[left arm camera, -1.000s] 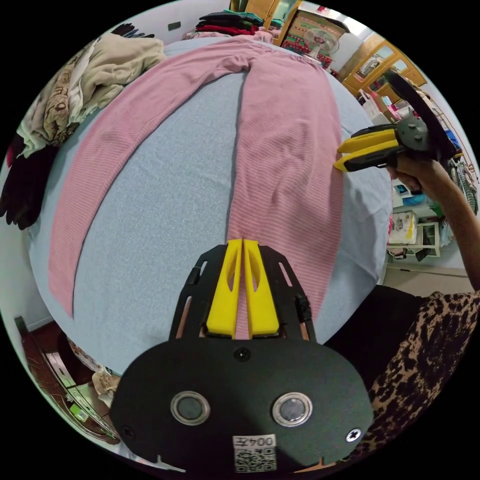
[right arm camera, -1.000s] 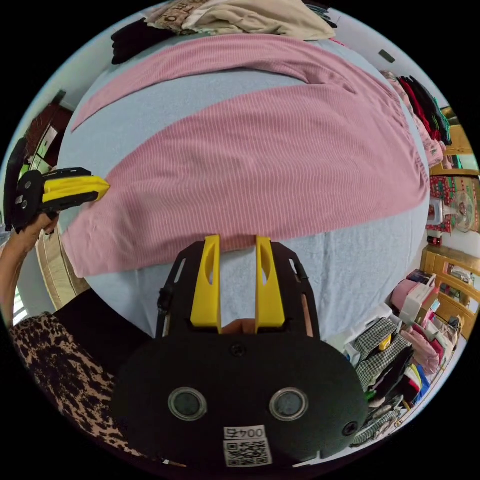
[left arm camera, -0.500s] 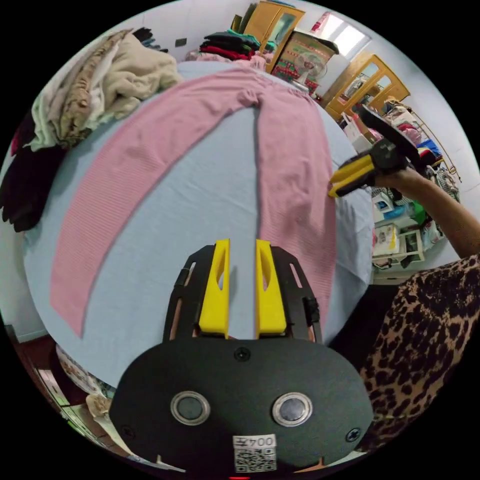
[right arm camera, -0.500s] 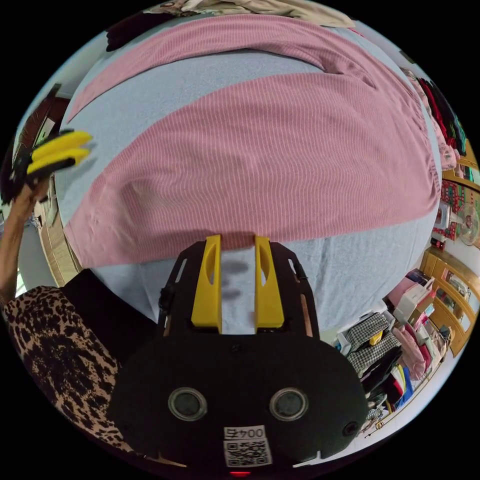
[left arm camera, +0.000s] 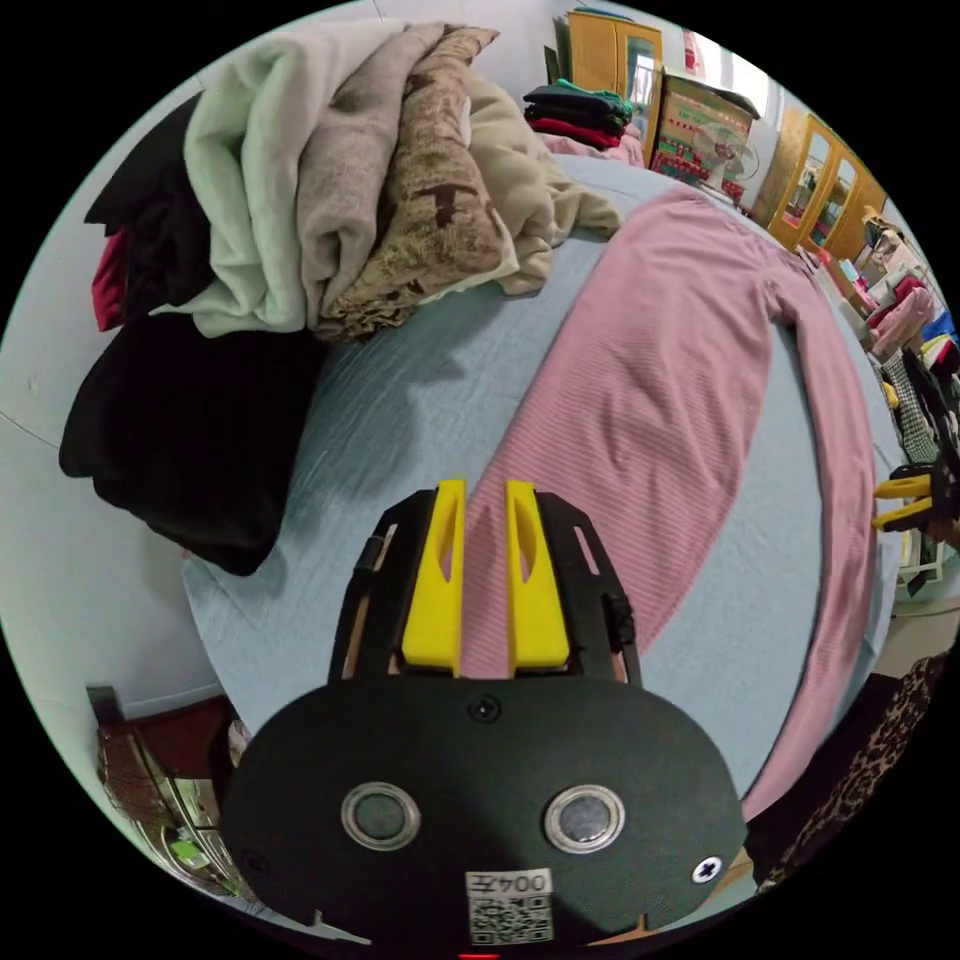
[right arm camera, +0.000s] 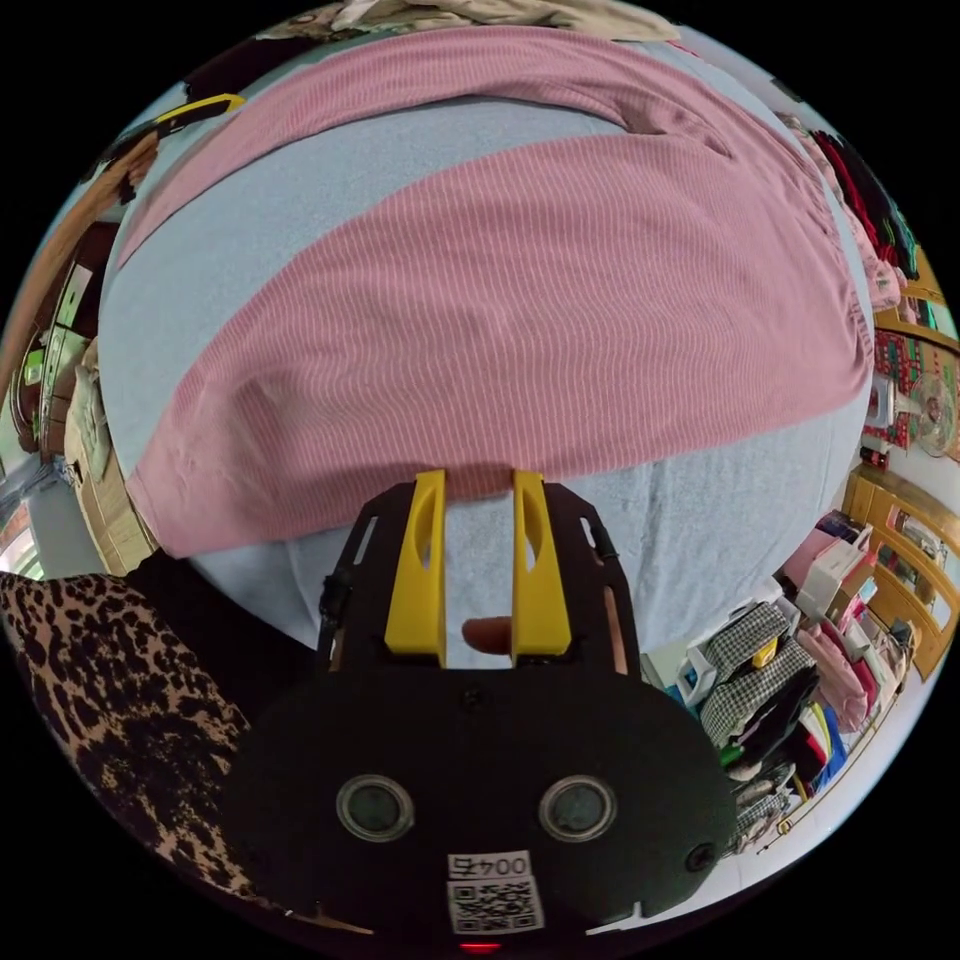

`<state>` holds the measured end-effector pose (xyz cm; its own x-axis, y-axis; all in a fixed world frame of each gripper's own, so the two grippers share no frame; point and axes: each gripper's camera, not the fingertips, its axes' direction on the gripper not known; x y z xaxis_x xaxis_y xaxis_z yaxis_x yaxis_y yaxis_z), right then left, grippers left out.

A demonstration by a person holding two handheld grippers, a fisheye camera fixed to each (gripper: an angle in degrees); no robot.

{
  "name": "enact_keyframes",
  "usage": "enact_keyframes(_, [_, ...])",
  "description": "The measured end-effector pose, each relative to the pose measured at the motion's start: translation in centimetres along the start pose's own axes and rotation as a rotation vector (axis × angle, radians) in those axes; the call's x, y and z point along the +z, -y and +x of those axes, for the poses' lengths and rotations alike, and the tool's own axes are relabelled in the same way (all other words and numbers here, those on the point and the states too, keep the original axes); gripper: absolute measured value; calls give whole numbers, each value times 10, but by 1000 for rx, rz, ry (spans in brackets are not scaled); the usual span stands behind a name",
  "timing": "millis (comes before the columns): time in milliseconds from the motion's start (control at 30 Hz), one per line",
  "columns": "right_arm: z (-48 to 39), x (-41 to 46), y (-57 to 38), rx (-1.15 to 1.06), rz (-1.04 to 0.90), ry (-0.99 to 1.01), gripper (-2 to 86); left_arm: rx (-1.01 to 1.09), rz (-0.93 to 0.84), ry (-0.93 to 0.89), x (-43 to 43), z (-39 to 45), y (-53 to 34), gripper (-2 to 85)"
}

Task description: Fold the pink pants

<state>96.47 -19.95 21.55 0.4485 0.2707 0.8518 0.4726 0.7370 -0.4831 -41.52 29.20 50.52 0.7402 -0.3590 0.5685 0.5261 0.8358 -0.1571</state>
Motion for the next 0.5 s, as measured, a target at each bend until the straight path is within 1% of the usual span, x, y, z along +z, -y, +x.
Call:
enact_keyframes(133, [2,-22,10,-14,-44,-10,106,46,-50,-78,13,-9,6,91])
enact_keyframes(267, [9,-43,12,-17,-51,-1,98,51,-50,-140,13,-16,5,91])
enact_keyframes(500, [18,-74,14,-27,-82,-11,92,54,-67,-170,7,-11,-1,65])
